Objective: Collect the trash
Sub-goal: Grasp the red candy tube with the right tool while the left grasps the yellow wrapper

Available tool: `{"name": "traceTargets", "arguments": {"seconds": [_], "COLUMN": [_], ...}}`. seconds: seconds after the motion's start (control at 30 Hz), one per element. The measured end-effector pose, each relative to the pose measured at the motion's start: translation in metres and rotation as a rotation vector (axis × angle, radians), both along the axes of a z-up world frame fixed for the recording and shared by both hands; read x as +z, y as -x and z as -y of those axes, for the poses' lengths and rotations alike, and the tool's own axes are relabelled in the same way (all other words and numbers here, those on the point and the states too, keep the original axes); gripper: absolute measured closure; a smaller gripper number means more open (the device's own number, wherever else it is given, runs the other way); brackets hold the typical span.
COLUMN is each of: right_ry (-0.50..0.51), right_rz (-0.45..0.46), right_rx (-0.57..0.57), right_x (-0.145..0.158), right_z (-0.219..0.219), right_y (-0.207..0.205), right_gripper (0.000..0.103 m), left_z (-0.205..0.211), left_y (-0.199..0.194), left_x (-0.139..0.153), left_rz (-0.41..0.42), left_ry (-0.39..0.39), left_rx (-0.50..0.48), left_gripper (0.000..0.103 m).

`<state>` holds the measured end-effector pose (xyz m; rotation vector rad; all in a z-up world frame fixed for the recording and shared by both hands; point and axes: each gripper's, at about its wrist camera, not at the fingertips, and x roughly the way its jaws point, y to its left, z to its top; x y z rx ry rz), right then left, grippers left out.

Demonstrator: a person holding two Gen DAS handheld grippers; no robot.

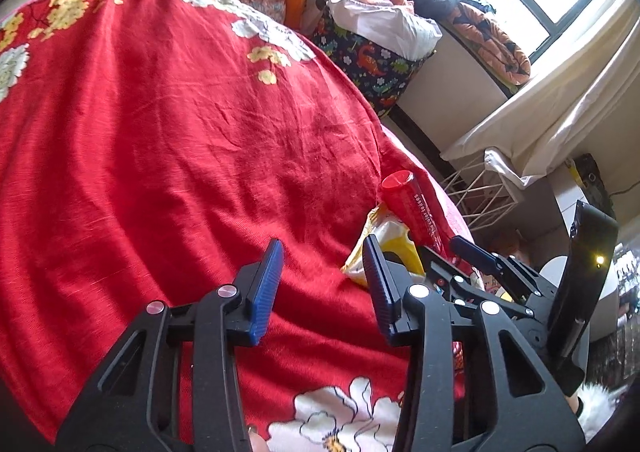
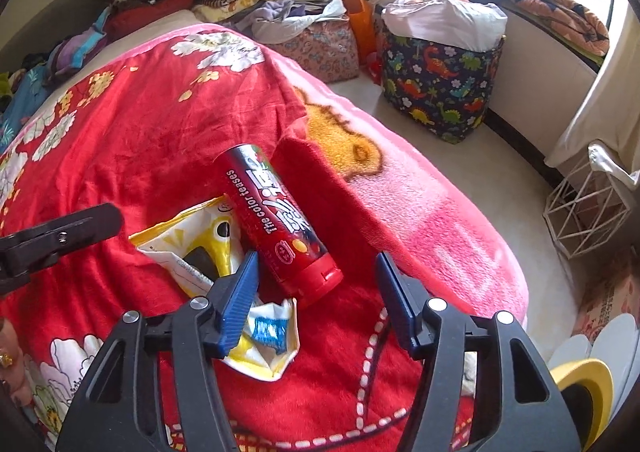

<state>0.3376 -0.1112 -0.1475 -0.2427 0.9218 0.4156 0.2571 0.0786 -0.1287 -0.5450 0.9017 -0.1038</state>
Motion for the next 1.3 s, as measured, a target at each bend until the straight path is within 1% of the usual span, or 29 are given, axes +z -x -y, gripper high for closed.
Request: {"name": "traceTargets", "arguments": {"seconds": [0.13, 0.17, 0.33, 0.63, 0.67, 0.8, 0.87, 0.97, 1.1, 1.2, 1.3], "right_ry": [-0.035, -0.04, -0.069, -0.188, -0.197, -0.216, -0.228, -0.239, -0.251, -0.266, -0.276], "right_rz": [-0.03, -0.04, -0.064, -0.127, -0.13, -0.124, -0.12, -0.12, -0.116, -0.108, -0.09], "right_rx": [-0.002, -0.004, -0.008, -0.073, -0.08, -0.097, -0.1, -0.107, -0.115, -0.113, -0.108], "right_x": [-0.006, -0.008, -0.012, -0.004, -0.003, 0.003, 0.007, 0.01, 0.015, 0.021, 0.029], "right_z": [0.001, 0.001, 0.004, 0.02, 0.021, 0.027, 0.031, 0.036, 0.04, 0.041, 0.041], "right_y": [-0.008, -0.01, -0.015, -0.004, -0.002, 0.008, 0.013, 0.02, 0.028, 0.036, 0.046], "right_gripper": [0.053, 0.056, 0.057, 0.063, 0.063, 0.064, 0.064, 0.065, 0.065, 0.066, 0.067], "left_z": [0.002, 0.002, 0.002, 0.009, 0.012, 0.015, 0.015, 0.016, 0.018, 0.018, 0.015], "left_y": [-0.007, -0.008, -0.012, -0.018, -0.019, -0.02, -0.018, -0.014, -0.004, 0.005, 0.015], "left_x": [-0.007, -0.008, -0.015, -0.019, -0.019, -0.021, -0.022, -0.021, -0.014, -0.009, -0.004], "left_rz": [-0.016, -0.022, -0.039, -0.043, -0.042, -0.042, -0.04, -0.035, -0.014, 0.001, 0.016], "left_ry": [0.025, 0.028, 0.047, 0.09, 0.095, 0.104, 0.121, 0.132, 0.127, 0.12, 0.13], "left_rx": [-0.009, -0.01, -0.013, -0.029, -0.038, -0.054, -0.052, -0.052, -0.058, -0.058, -0.048], "left_gripper": [0.07, 0.071, 0.072, 0.072, 0.076, 0.082, 0.087, 0.09, 0.091, 0.097, 0.098]}}
